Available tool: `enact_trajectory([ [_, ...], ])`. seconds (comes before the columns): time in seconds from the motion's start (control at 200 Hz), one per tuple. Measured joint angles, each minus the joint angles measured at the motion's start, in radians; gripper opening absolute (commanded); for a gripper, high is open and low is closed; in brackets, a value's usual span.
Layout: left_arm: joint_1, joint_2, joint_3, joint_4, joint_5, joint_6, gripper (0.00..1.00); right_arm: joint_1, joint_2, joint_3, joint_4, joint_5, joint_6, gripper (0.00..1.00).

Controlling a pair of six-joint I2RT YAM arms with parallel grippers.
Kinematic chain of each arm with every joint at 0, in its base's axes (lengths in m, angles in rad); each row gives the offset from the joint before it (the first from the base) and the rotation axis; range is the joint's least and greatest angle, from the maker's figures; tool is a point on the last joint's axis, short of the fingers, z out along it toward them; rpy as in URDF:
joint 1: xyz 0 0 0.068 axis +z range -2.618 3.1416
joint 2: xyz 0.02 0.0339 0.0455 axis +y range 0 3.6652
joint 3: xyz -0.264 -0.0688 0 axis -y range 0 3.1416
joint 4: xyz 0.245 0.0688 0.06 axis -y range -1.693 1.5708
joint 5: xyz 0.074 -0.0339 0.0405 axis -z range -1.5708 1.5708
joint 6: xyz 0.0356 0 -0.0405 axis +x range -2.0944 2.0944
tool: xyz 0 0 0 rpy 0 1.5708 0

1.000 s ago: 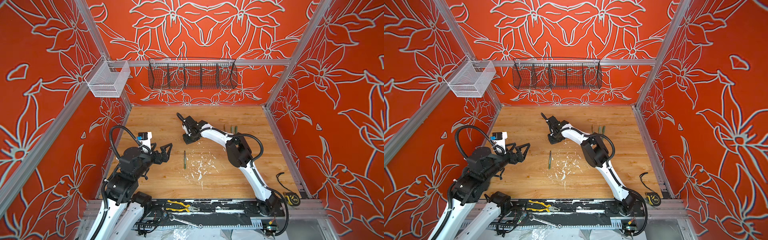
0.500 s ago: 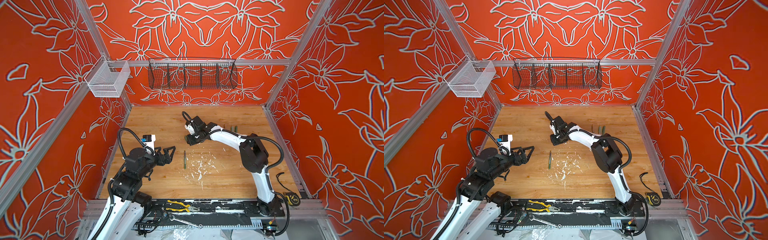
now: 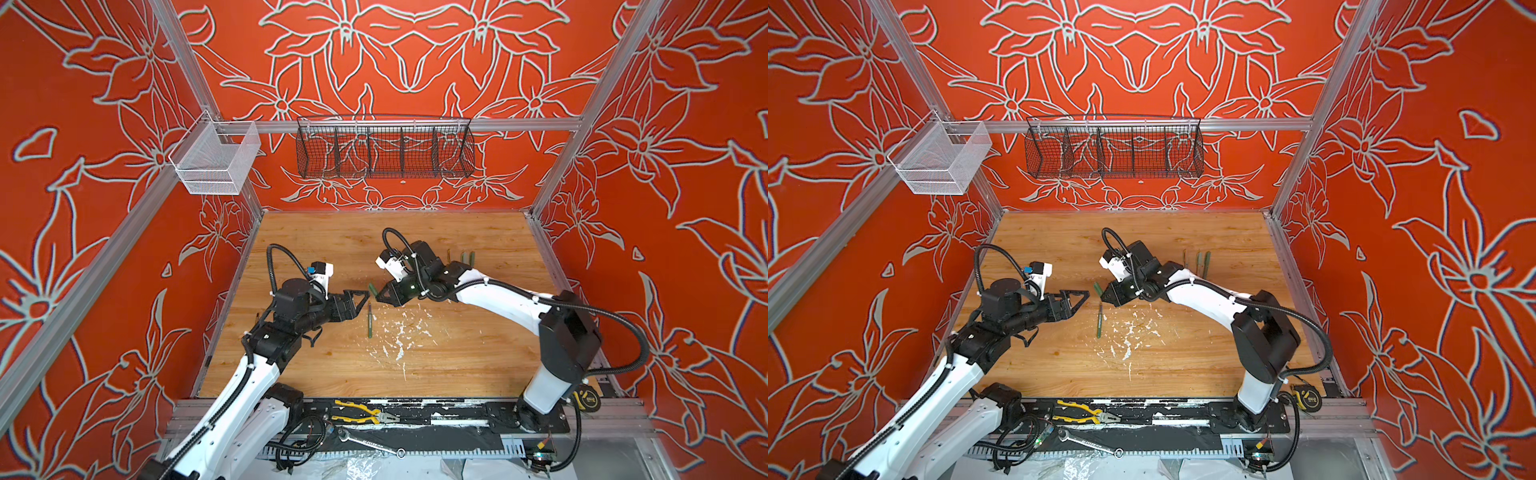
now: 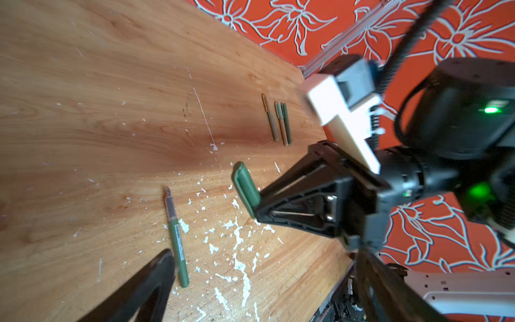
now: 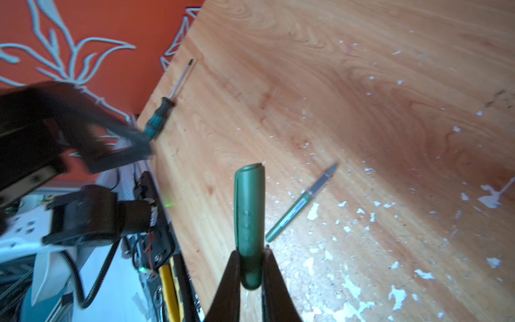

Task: Insert pens into pen caps
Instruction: Pass the pen cap.

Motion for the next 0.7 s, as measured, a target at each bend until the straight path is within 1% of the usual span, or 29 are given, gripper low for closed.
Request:
enact_trajectory([
  [0.105,0.0,0.041,-0.004,0.037,0.051,-0.017,0.88,0.015,-0.06,-0.04,0.047,-0.045,-0.002,0.11],
  [0.235,0.0,0.072,-0.005,0.101,0.121,-0.042,0.78,0.034,-0.095,-0.061,0.101,-0.091,-0.001,0.11],
  [0.3,0.0,0.082,-0.006,0.145,0.16,-0.056,0.69,0.042,-0.095,-0.063,0.12,-0.108,0.001,0.11],
  [0.4,0.001,0.092,-0.008,0.201,0.212,-0.074,0.51,0.05,-0.095,-0.065,0.141,-0.123,0.005,0.11],
  [0.51,0.003,0.095,-0.011,0.242,0.248,-0.091,0.35,0.052,-0.095,-0.067,0.16,-0.134,0.013,0.11],
  [0.575,0.005,0.095,-0.012,0.254,0.259,-0.092,0.27,0.051,-0.095,-0.068,0.172,-0.142,0.018,0.11],
  [0.696,0.008,0.095,-0.016,0.261,0.264,-0.097,0.14,0.054,-0.1,-0.068,0.187,-0.157,0.031,0.11],
])
